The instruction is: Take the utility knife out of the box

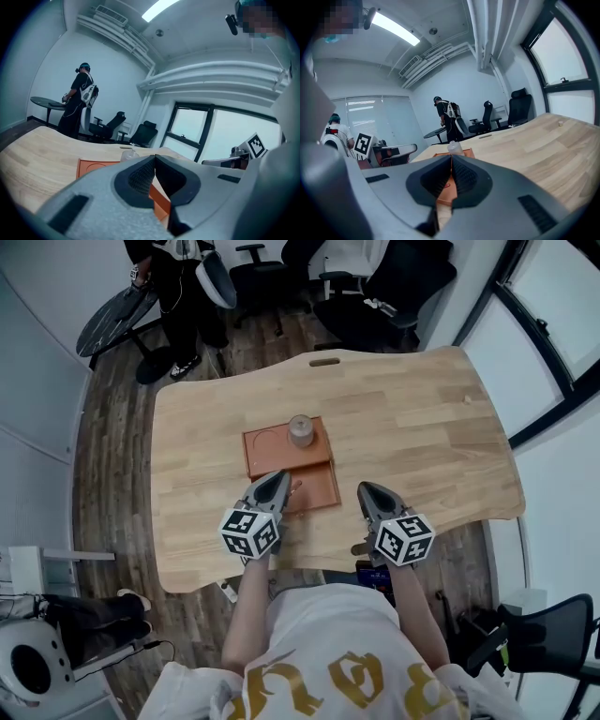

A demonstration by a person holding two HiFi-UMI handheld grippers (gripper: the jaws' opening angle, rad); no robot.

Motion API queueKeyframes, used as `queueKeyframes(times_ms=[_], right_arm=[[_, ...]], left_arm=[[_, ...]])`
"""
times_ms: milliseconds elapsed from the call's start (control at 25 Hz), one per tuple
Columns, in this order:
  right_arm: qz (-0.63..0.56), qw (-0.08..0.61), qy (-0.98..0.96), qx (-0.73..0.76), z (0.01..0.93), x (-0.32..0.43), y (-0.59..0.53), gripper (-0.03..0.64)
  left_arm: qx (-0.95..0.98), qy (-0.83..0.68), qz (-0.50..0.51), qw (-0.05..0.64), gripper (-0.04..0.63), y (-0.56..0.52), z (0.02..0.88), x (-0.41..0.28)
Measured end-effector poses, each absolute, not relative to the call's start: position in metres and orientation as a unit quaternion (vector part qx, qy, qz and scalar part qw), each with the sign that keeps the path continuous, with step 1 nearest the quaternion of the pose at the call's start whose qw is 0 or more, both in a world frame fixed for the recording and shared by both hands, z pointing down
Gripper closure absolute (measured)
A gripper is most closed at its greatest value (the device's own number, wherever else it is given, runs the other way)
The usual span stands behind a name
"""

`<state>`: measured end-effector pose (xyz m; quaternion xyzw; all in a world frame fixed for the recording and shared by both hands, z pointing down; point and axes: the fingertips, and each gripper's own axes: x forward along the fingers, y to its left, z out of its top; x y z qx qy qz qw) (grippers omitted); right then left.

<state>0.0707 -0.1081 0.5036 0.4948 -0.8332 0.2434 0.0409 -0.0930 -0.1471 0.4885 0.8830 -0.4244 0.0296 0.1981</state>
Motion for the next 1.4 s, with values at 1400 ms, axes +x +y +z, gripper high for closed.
queueKeyframes(times_ms=[1400], right_arm=[[0.281, 0.106, -0.839, 0.454, 0.577, 0.055, -0.16, 0.604]], left_arm=[[0.871, -0.4, 0.194, 0.21, 0.586, -0.168, 0.586, -0.089]])
